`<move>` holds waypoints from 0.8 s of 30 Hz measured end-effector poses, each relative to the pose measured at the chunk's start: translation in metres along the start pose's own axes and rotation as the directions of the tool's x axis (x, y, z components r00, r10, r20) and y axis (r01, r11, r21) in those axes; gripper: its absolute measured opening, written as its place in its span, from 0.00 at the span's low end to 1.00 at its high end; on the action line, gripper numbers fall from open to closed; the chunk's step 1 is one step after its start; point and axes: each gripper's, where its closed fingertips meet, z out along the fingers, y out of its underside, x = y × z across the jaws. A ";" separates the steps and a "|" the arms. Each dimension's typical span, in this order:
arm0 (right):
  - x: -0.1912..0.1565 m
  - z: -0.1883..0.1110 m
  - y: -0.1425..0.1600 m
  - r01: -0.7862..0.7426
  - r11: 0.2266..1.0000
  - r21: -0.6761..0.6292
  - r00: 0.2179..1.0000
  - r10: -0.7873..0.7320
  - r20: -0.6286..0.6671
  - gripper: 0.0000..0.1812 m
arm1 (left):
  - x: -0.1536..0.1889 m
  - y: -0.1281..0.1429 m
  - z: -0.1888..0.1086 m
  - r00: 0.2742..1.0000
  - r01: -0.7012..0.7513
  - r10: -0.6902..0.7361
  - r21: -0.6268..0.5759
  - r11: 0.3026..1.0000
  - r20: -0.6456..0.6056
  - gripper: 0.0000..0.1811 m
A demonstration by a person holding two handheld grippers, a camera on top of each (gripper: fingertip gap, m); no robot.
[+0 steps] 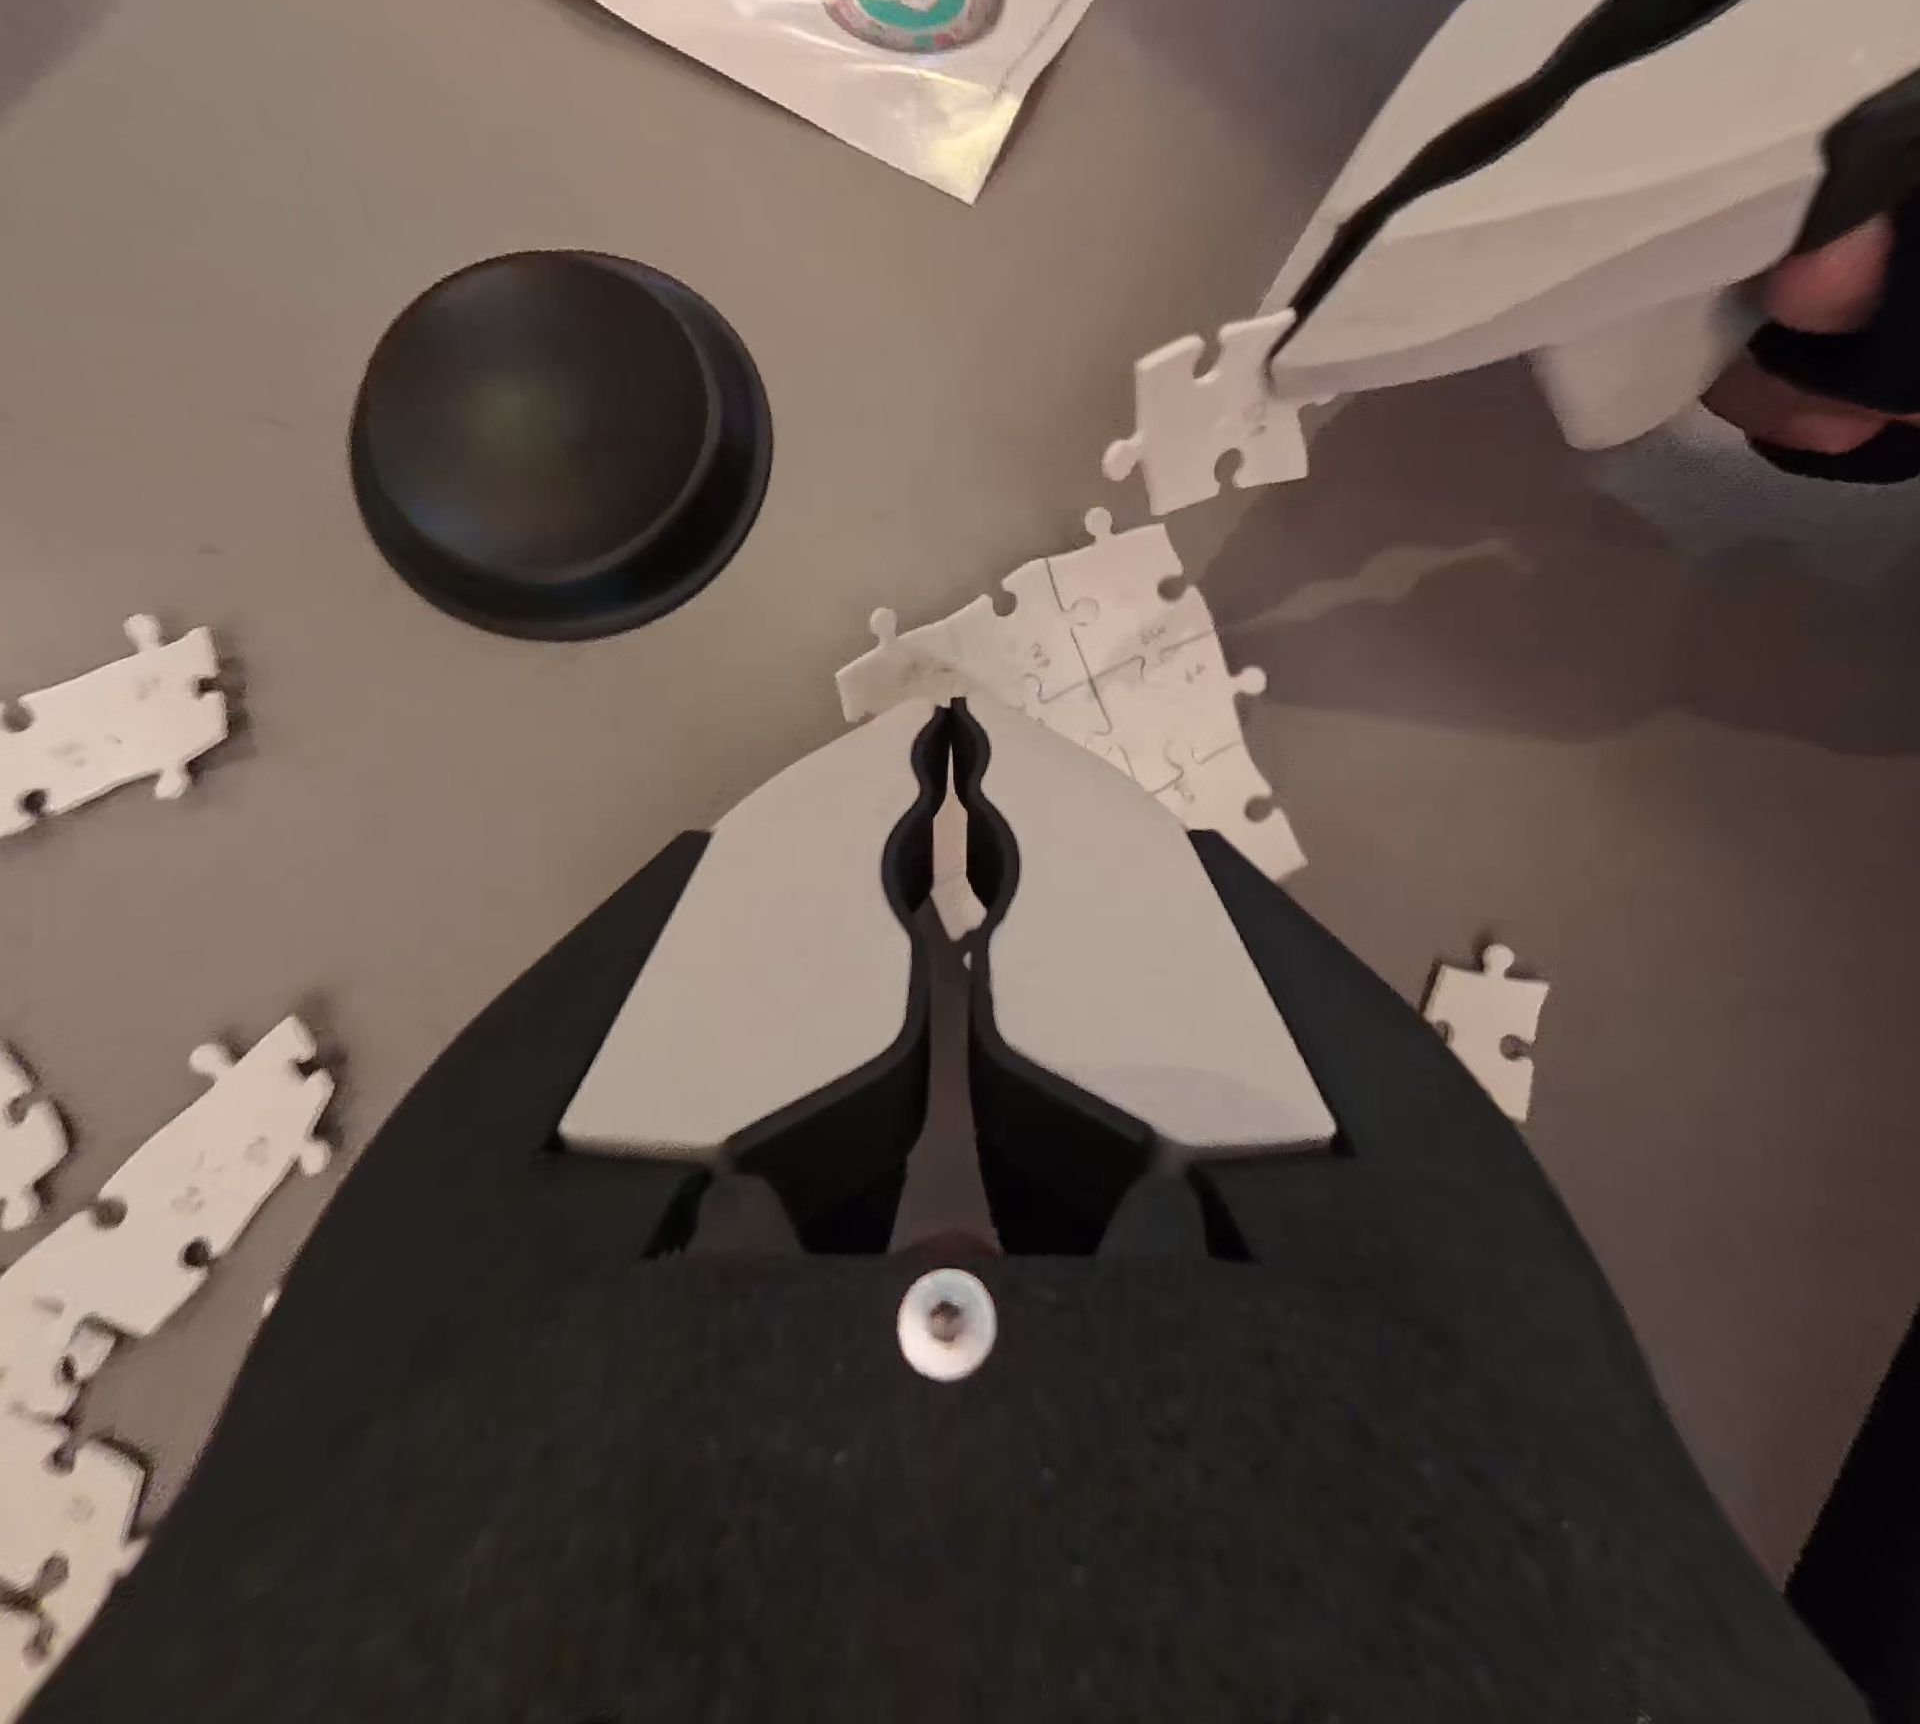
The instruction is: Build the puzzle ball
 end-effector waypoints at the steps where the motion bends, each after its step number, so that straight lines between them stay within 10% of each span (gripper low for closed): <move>1: 0.002 -0.002 0.000 -0.001 1.000 0.002 1.000 0.001 -0.004 0.01 | 0.000 -0.001 0.005 1.000 0.002 -0.002 -0.023 1.000 -0.014 0.00; 24: 0.043 0.035 -0.005 -0.382 0.922 -0.060 0.924 0.381 -0.036 0.01 | -0.002 0.010 0.034 0.981 -0.049 -0.028 -0.384 0.922 -0.193 0.00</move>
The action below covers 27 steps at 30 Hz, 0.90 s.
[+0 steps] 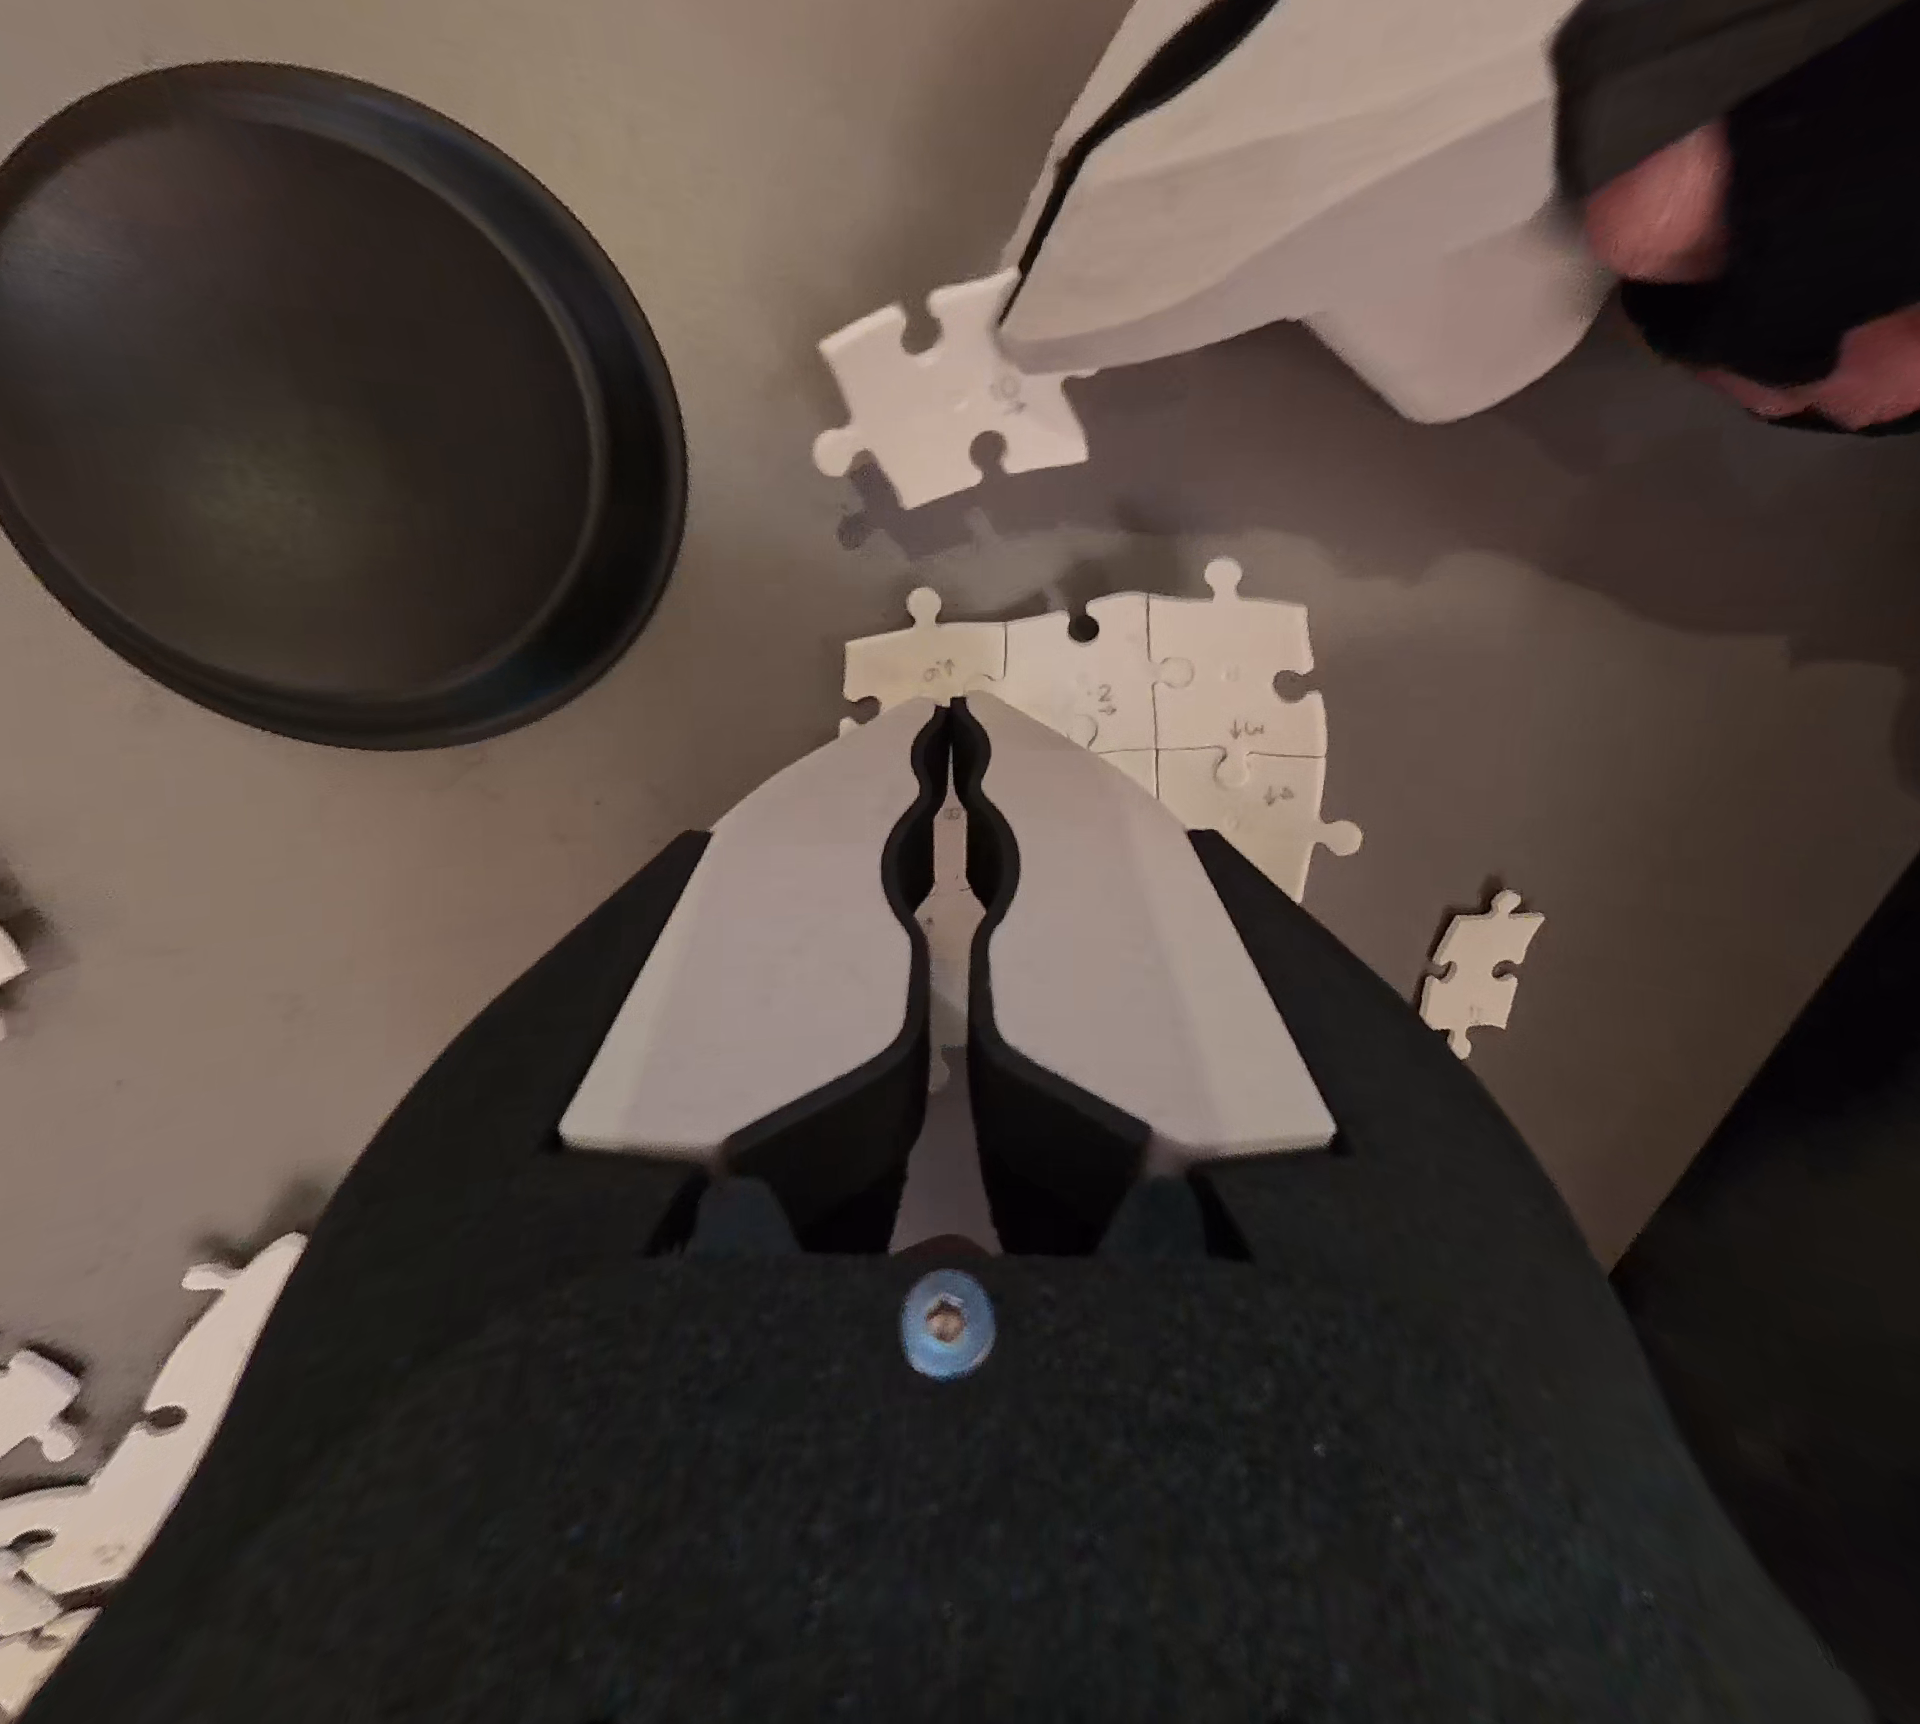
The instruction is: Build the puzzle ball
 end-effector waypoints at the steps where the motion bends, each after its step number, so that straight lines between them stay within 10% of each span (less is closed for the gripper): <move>1: 0.001 0.002 0.001 -0.025 1.000 -0.007 1.000 0.025 -0.011 0.01 | 0.000 0.000 0.000 1.000 0.003 -0.003 -0.004 1.000 0.000 0.00; 27: 0.001 0.013 0.024 -0.130 0.990 0.056 0.982 0.136 -0.127 0.02 | 0.004 -0.001 0.003 0.995 0.065 -0.053 -0.143 0.988 0.087 0.00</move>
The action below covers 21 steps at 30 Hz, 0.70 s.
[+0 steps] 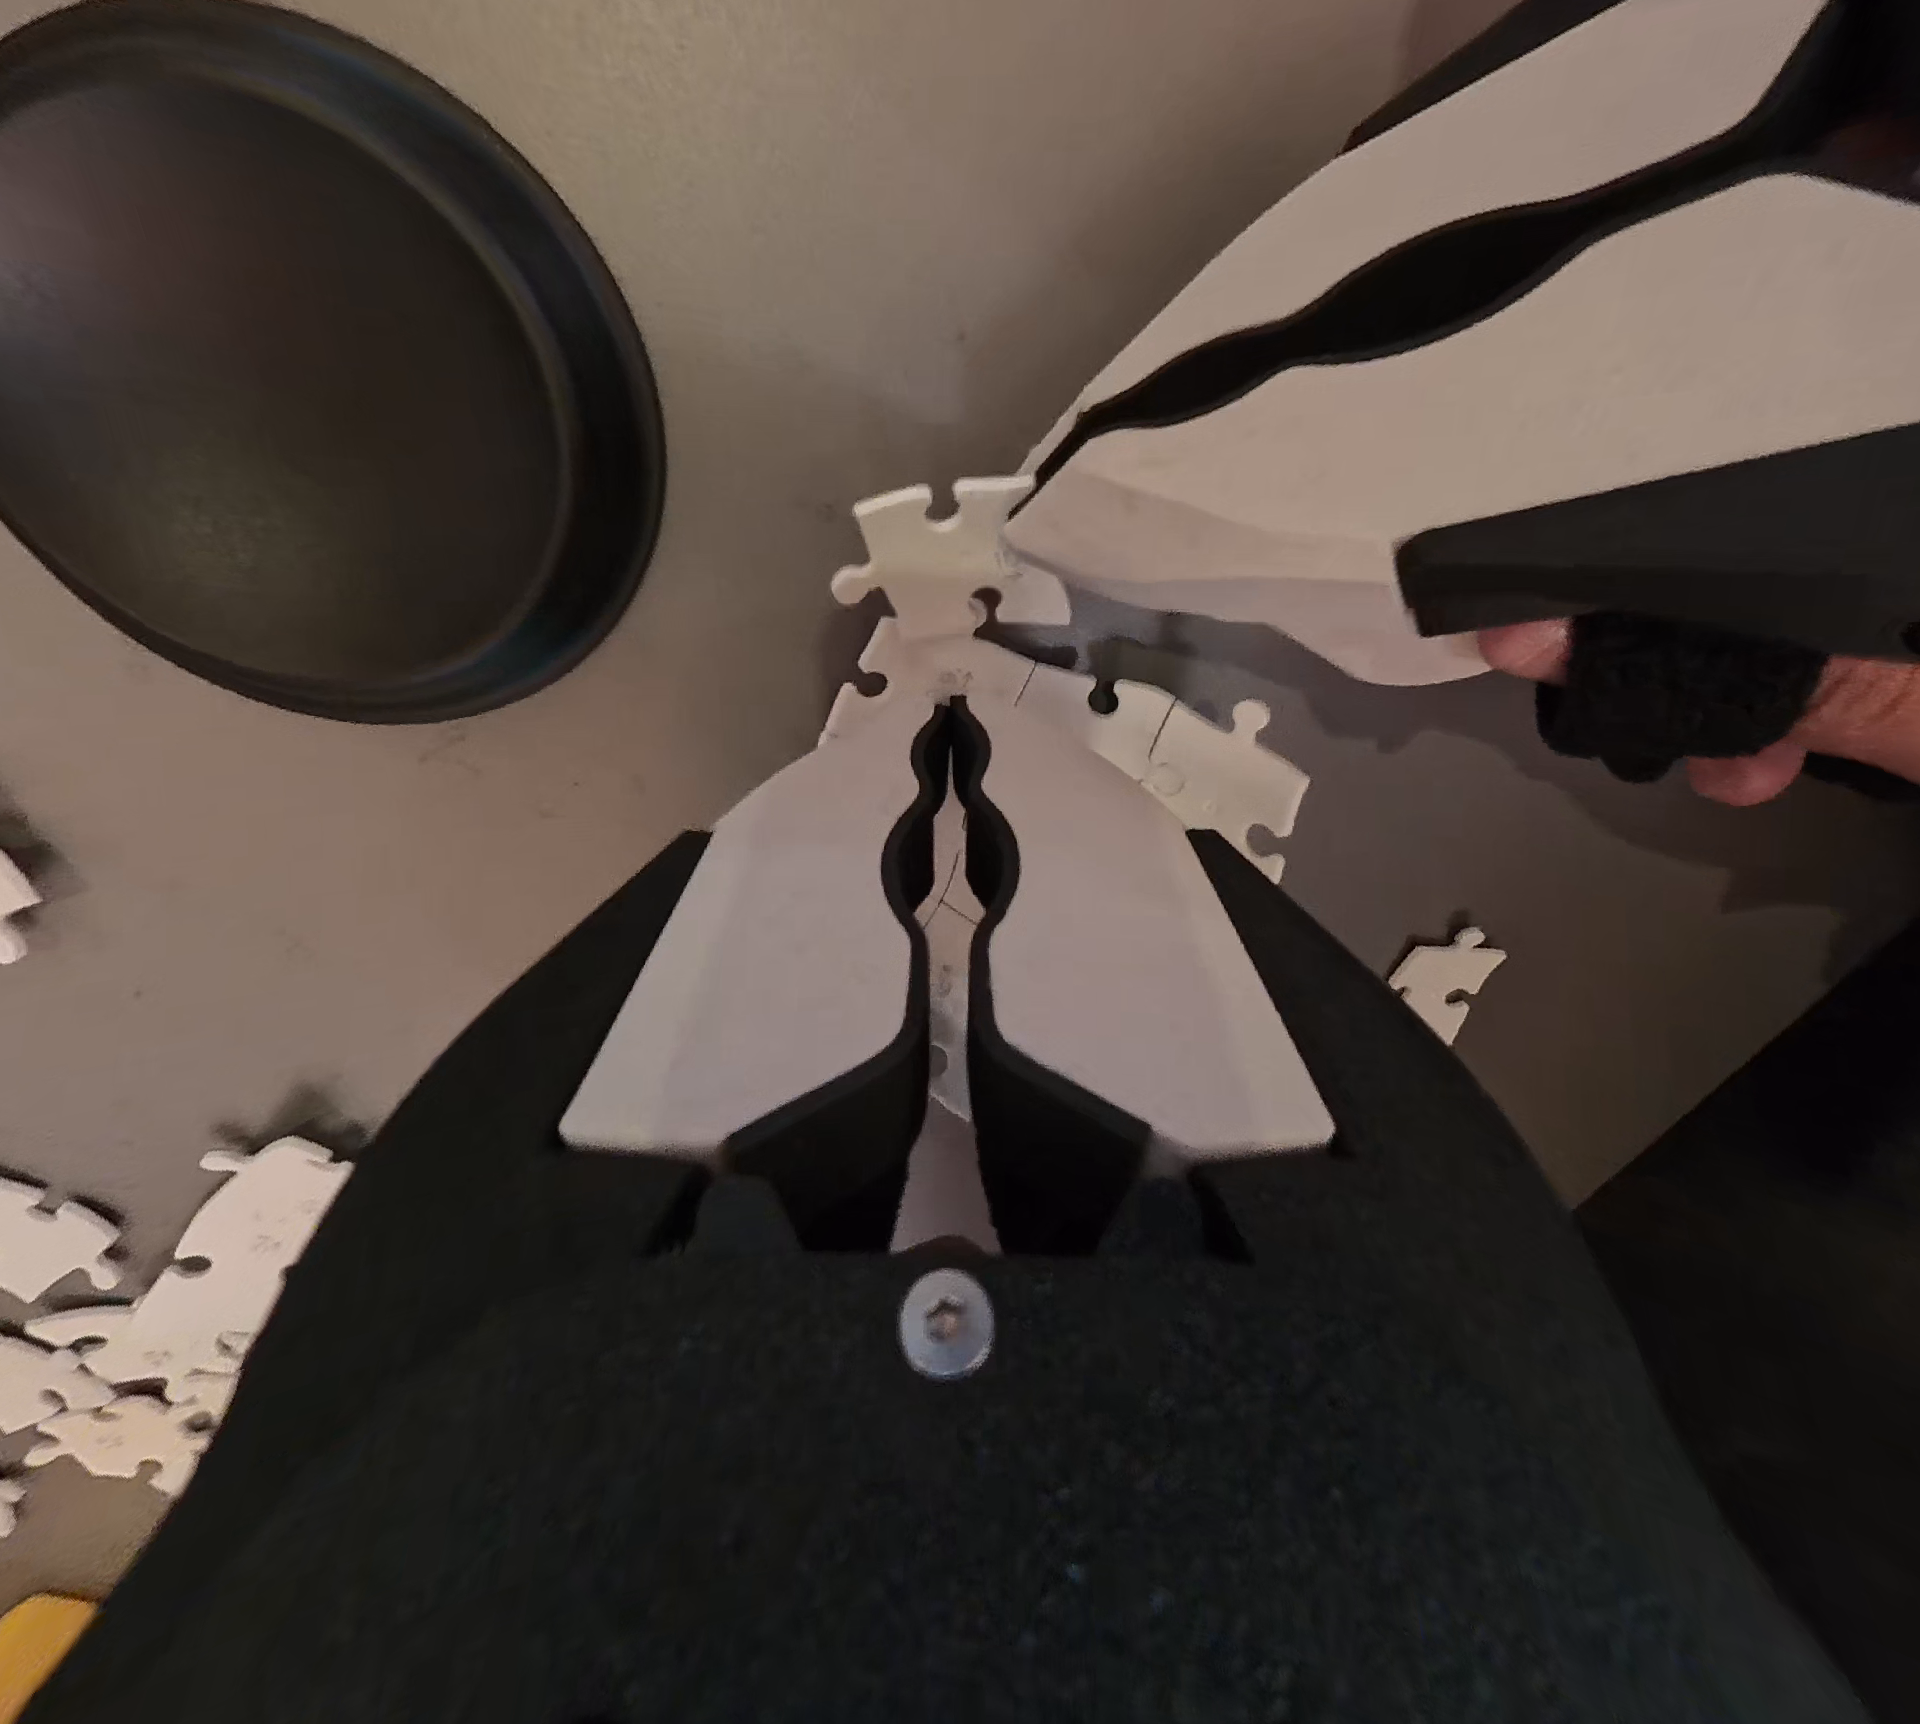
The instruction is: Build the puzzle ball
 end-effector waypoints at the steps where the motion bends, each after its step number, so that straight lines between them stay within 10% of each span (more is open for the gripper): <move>1: 0.001 -0.002 -0.002 0.003 1.000 0.016 1.000 -0.003 -0.008 0.01 | 0.000 0.000 0.000 1.000 0.001 -0.001 -0.001 1.000 0.004 0.00; 21: -0.008 -0.020 0.000 0.048 0.999 -0.013 0.996 -0.047 0.082 0.09 | 0.000 0.000 0.000 1.000 0.002 -0.001 -0.014 1.000 0.014 0.00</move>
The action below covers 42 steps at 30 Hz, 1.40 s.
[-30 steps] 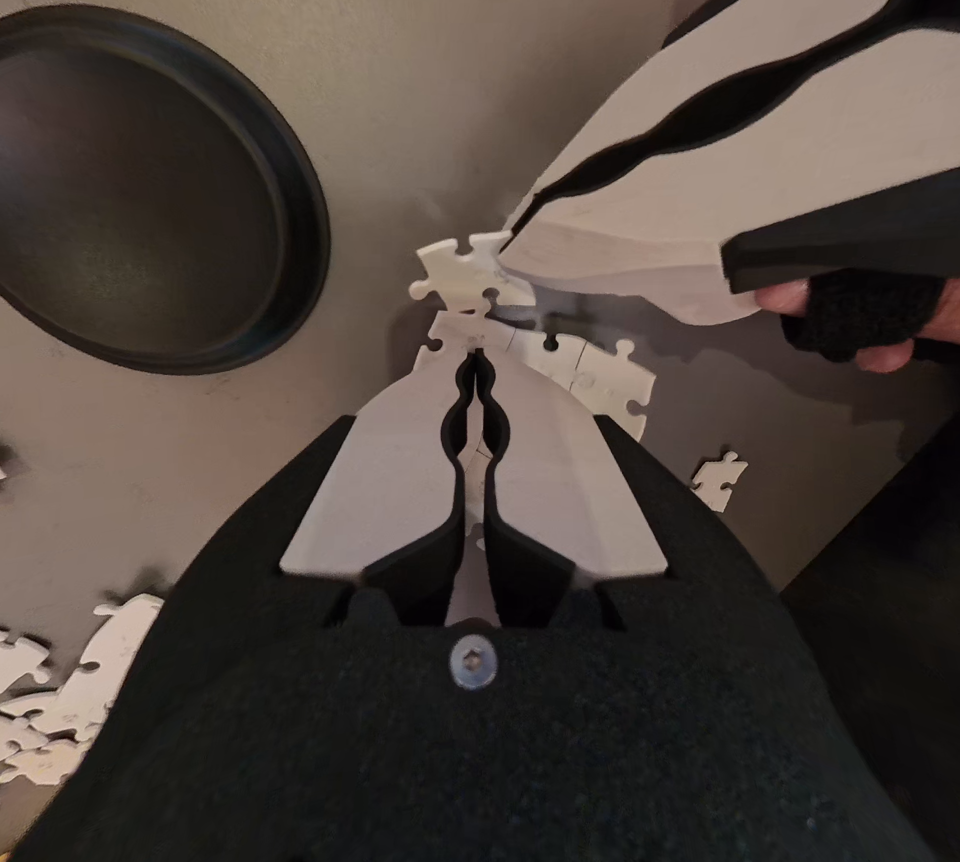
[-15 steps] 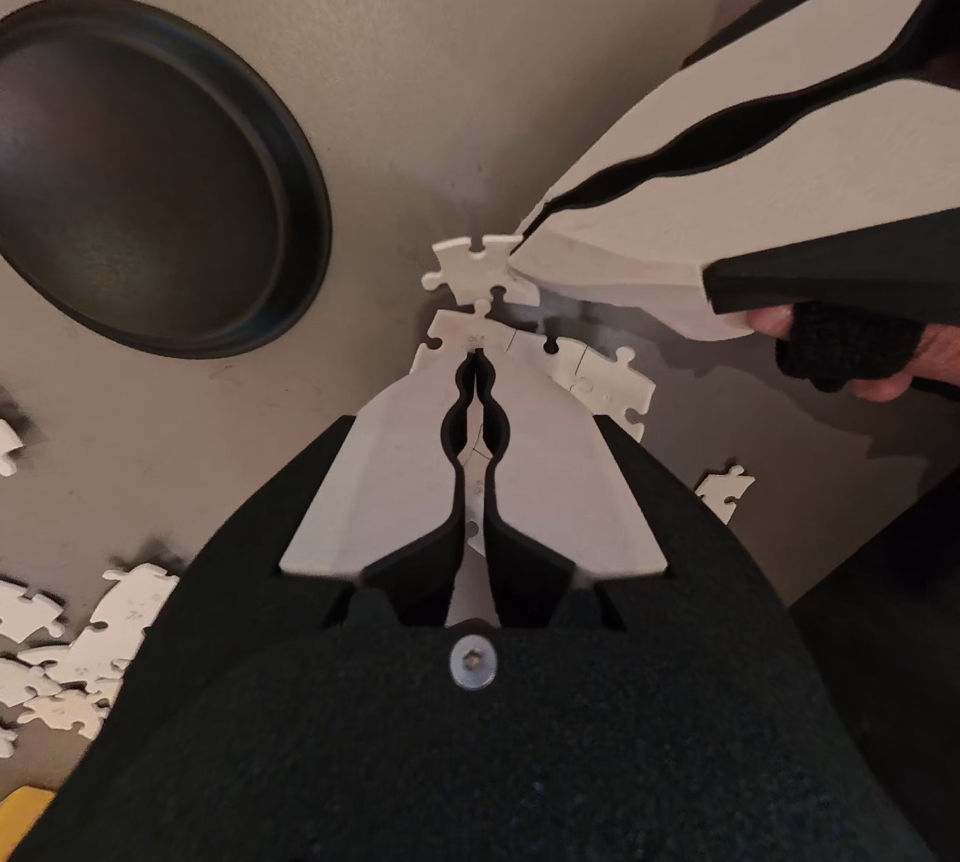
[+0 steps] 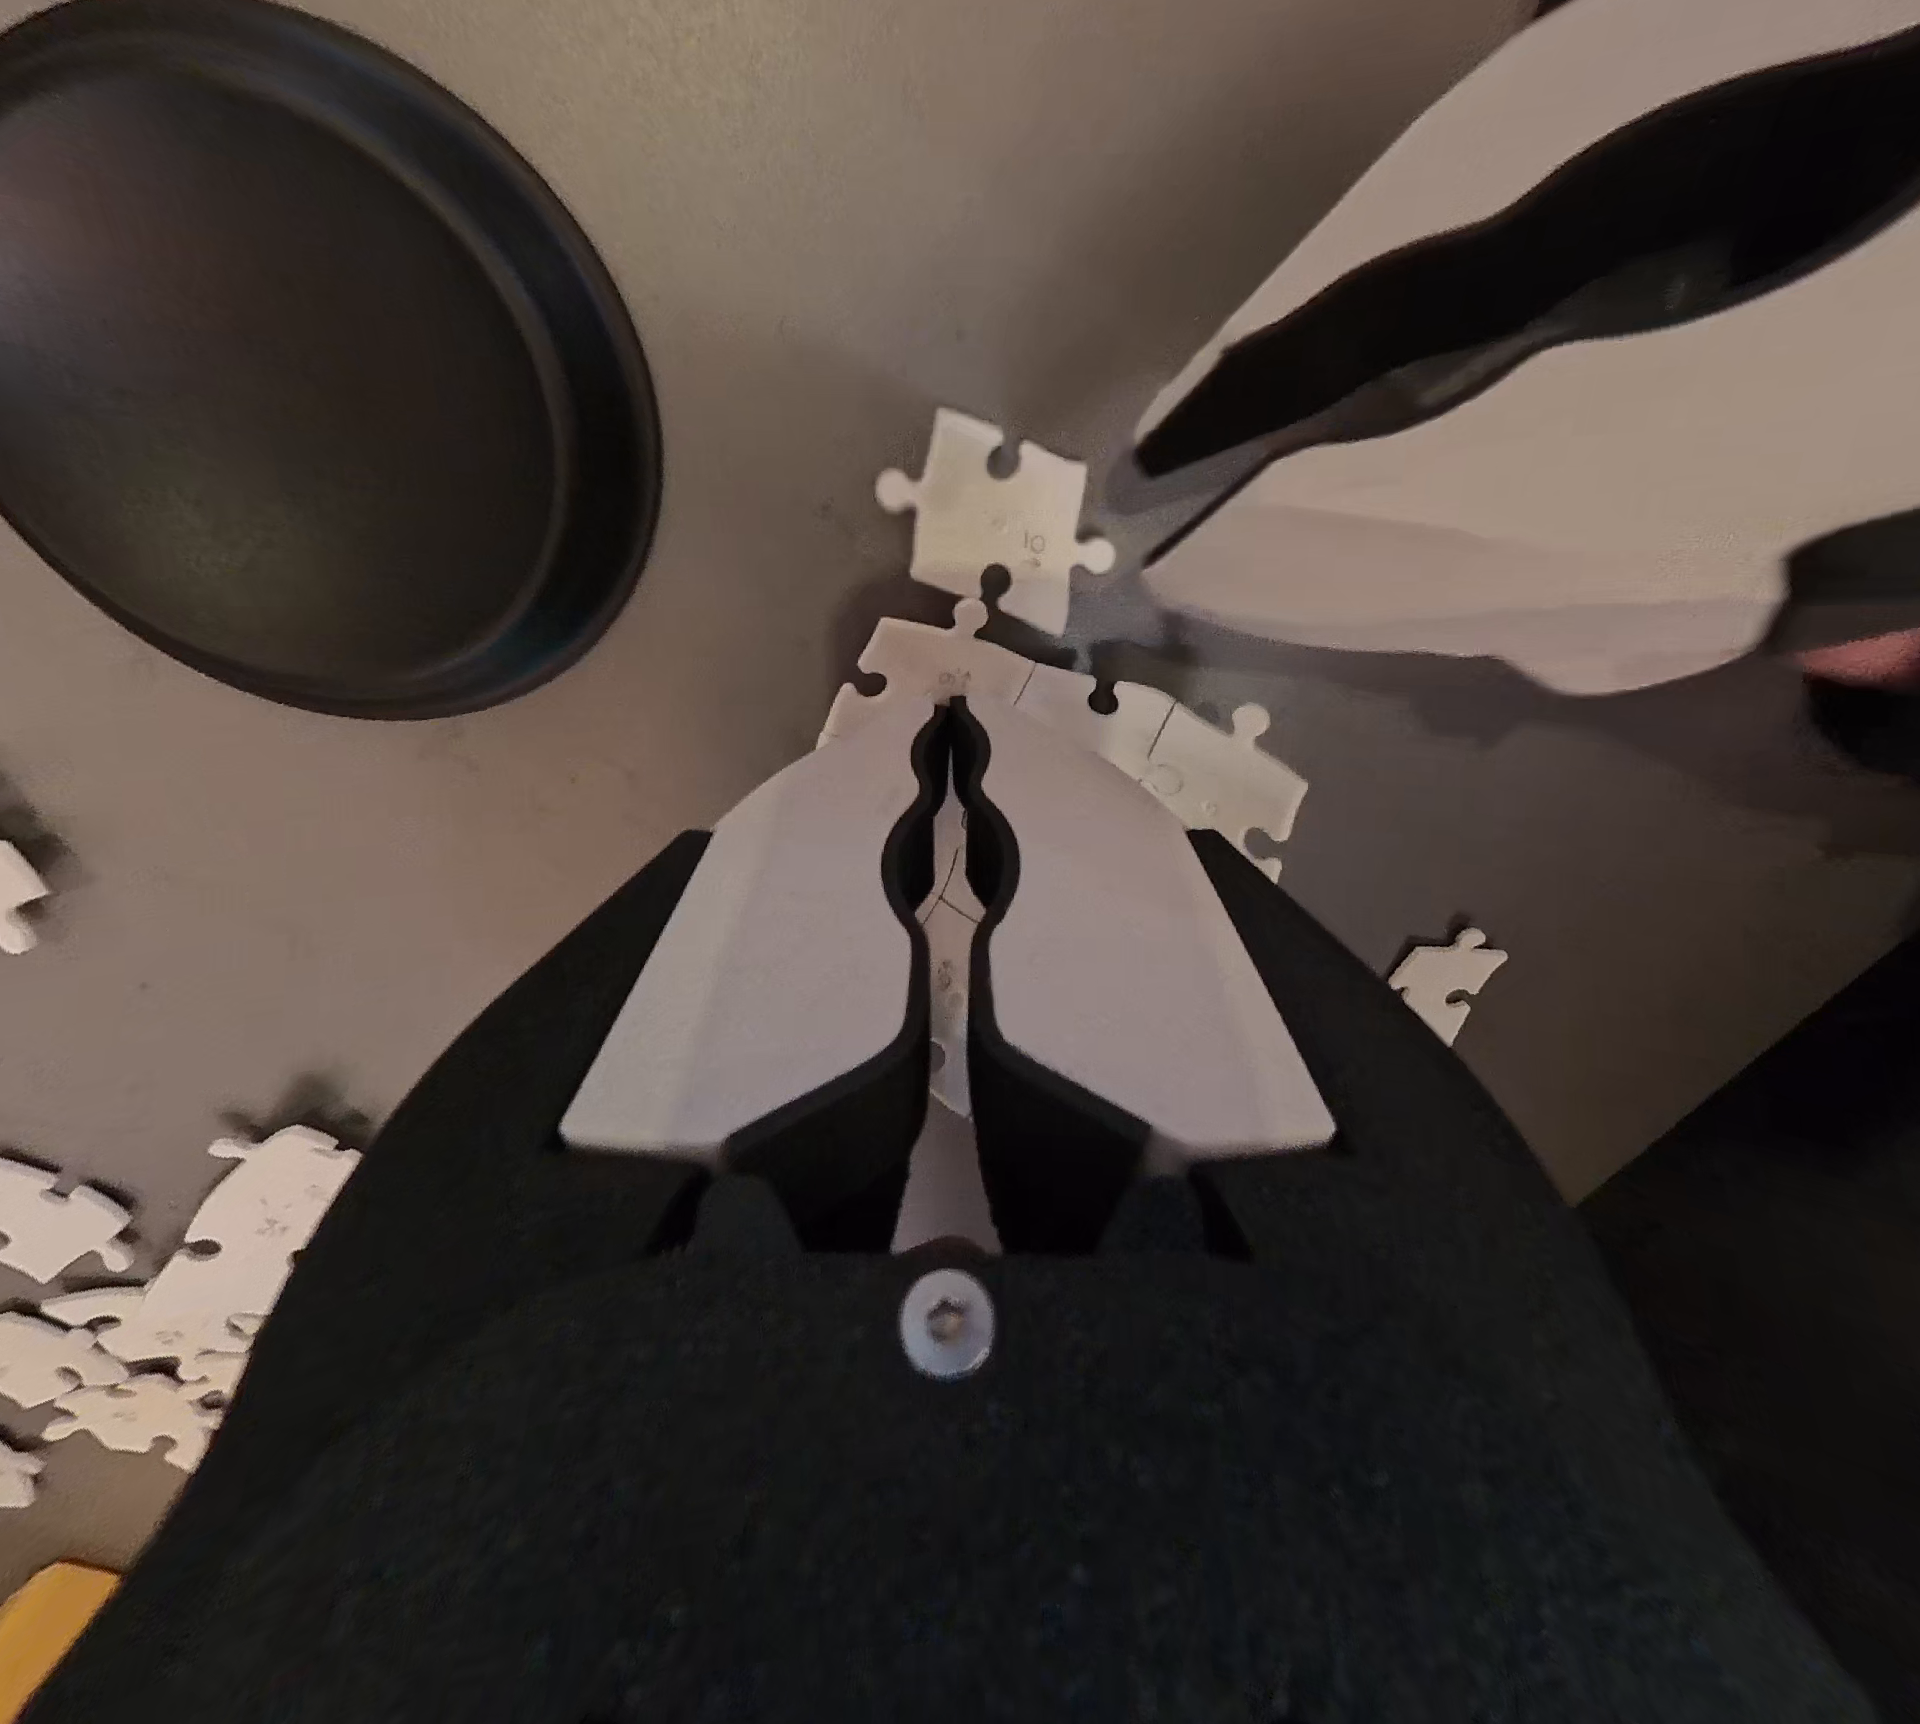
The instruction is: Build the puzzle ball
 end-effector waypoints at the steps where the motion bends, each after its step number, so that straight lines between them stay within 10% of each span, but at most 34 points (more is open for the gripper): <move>1: 0.000 -0.005 -0.001 0.050 0.999 -0.018 0.999 -0.050 -0.003 0.10 | 0.000 0.000 0.000 1.000 -0.005 0.005 -0.001 1.000 0.000 0.00; 6: 0.014 -0.009 0.012 0.511 0.823 -0.249 0.851 -0.525 0.014 0.11 | 0.000 0.000 0.000 0.999 -0.040 0.040 -0.017 0.999 0.006 0.00; 11: 0.009 0.004 0.014 0.767 0.604 -0.216 0.629 -0.774 0.069 0.09 | 0.000 0.001 0.000 0.999 -0.033 0.033 -0.022 0.999 0.002 0.00; 28: 0.023 0.017 0.008 0.845 0.445 -0.297 0.476 -0.879 0.036 0.11 | -0.003 0.004 -0.001 0.980 -0.186 0.182 -0.039 0.982 -0.083 0.00; 36: 0.018 0.009 0.002 0.816 0.518 -0.256 0.532 -0.847 -0.017 0.00 | -0.004 0.003 -0.001 0.976 -0.198 0.191 -0.066 0.978 -0.104 0.00; 42: 0.016 0.014 0.010 0.878 0.410 -0.248 0.441 -0.894 0.080 0.21 | -0.003 0.003 -0.001 0.970 -0.216 0.207 -0.061 0.974 -0.129 0.00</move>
